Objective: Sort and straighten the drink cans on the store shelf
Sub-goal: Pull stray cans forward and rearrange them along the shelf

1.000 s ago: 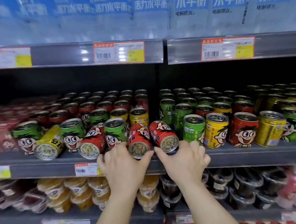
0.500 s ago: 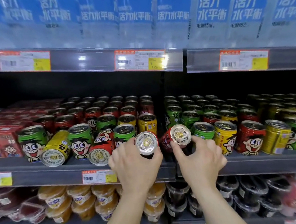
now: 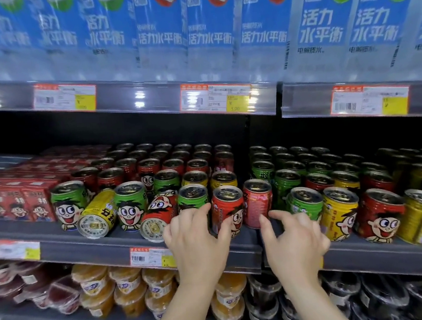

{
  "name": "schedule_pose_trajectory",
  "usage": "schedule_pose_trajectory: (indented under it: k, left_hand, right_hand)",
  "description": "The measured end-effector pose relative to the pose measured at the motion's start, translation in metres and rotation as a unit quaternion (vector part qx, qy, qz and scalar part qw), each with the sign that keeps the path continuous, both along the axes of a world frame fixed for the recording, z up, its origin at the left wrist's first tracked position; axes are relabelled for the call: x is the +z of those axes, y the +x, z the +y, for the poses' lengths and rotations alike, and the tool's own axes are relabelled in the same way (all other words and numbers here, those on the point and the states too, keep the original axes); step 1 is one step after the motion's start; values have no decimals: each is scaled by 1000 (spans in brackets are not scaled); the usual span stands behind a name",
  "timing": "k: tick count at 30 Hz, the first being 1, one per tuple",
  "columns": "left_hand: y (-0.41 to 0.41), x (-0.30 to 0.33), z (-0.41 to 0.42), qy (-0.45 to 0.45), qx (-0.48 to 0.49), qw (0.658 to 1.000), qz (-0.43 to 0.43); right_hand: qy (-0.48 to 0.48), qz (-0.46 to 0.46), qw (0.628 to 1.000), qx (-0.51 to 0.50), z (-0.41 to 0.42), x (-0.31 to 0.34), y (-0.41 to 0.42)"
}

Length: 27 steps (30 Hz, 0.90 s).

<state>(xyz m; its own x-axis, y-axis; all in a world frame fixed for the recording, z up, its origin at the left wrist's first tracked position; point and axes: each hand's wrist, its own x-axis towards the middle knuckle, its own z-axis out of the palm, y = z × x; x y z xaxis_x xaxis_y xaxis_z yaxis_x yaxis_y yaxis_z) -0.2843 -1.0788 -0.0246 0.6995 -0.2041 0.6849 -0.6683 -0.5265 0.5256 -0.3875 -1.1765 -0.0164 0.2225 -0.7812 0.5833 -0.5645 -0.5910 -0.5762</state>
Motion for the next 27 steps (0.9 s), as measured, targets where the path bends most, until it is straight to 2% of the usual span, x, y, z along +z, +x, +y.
schedule_pose_trajectory:
  k: [4,7,10,12,14,17,21,23,27]
  left_hand:
    - [11,-2,30,-48,64,997,-13]
    - [22,-1,52,-33,121,992,4]
    - [33,1,71,18,154,984,89]
    - [41,3,78,76,164,971,154]
    - [48,5,79,118,165,965,169]
    - [54,7,79,130,150,971,136]
    - [68,12,89,43,93,993,50]
    - [80,19,93,16,47,998,35]
    - [108,28,104,40,-49,998,29]
  right_hand:
    - [-2,-23,998,58,11,3,6]
    - [3,-49,992,117,29,5,18]
    - [-2,-60,985,159,53,2,33]
    - [-5,-31,984,178,68,-1,43]
    - [3,20,980,196,80,-4,53]
    - [18,77,976,201,90,-8,65]
    - [10,56,982,178,104,-9,84]
    - [15,55,984,169,115,-8,98]
    - [51,29,993,106,132,-4,125]
